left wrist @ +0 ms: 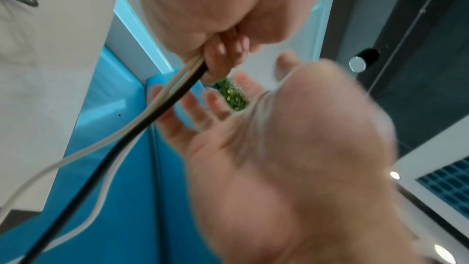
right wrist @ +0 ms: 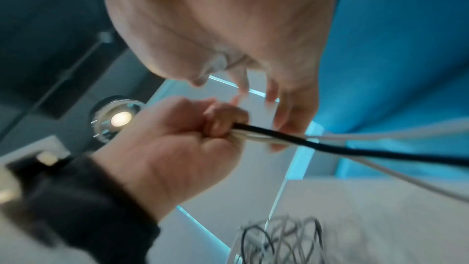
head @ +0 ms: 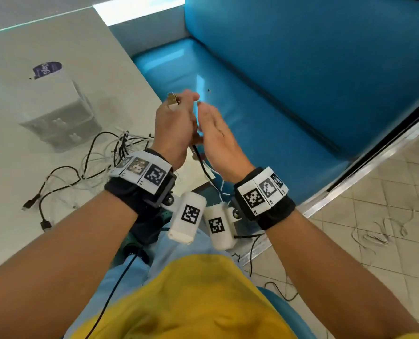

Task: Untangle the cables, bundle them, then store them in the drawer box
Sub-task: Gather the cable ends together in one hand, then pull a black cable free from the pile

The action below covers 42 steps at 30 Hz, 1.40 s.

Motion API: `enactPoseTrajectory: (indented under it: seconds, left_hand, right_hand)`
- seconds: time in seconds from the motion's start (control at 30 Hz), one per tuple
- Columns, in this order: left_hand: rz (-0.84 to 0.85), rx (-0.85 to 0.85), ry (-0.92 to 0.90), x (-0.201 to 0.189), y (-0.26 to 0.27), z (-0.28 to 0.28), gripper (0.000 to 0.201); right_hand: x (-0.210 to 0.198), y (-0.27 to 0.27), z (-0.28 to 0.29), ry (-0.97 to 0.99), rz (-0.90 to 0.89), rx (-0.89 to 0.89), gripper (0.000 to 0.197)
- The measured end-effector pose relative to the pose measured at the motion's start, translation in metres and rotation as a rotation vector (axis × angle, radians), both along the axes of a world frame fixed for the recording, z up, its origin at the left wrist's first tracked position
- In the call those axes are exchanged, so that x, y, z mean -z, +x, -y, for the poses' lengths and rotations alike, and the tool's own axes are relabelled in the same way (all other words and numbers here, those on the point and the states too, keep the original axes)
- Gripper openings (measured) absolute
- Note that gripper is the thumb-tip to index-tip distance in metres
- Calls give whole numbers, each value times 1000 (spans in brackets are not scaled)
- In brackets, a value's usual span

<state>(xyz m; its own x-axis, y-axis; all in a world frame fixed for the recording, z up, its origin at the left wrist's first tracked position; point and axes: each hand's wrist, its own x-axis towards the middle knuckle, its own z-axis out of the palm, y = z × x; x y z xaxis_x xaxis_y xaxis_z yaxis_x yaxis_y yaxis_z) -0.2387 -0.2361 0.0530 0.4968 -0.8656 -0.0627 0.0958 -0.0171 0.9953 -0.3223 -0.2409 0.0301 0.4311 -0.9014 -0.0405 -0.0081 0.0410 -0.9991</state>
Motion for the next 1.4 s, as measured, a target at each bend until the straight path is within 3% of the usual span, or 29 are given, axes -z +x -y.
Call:
enactPoseTrajectory:
  seconds: [0.1,0.3,0.4,0.47,0.6,0.77,1.1,1.23,1.33,1.4]
  left_hand:
    - [-143,0,-34,-6,31,-5,30]
    - [-236,-138,-65,-9,126,-32,35]
    - [-210,-228,-47,-13,177,-58,33]
    - [-182,-232,3,-11,199,-76,30]
    - [-165,-240,65,-1,221,-112,31]
    - [-350,-282,92,12,230,-140,51]
    - [-480,-613,47,56,261,-224,36]
    - [-502,-677,67,70,266,-247,30]
    - [-509,-673,46,75,266,-255,30]
    - [-511,-650,28,75,267,-258,33]
  right_hand:
    - [11,15,1,158,-76,-210,51]
    - [39,24,10,-60,-607,-450,40]
    - [47,32,17,-141,-761,-506,39]
    - [42,43,22,-272,-752,-469,34]
    - [8,88,18,-408,-537,-378,30]
    - [-18,158,-5,-467,-403,-539,20]
    - [6,280,-67,-785,-749,-956,14]
    - [29,303,-95,-977,-919,-1205,26]
    - [41,308,-99,-1151,-976,-1176,9]
    - [34,309,-95,-1084,-875,-1088,4]
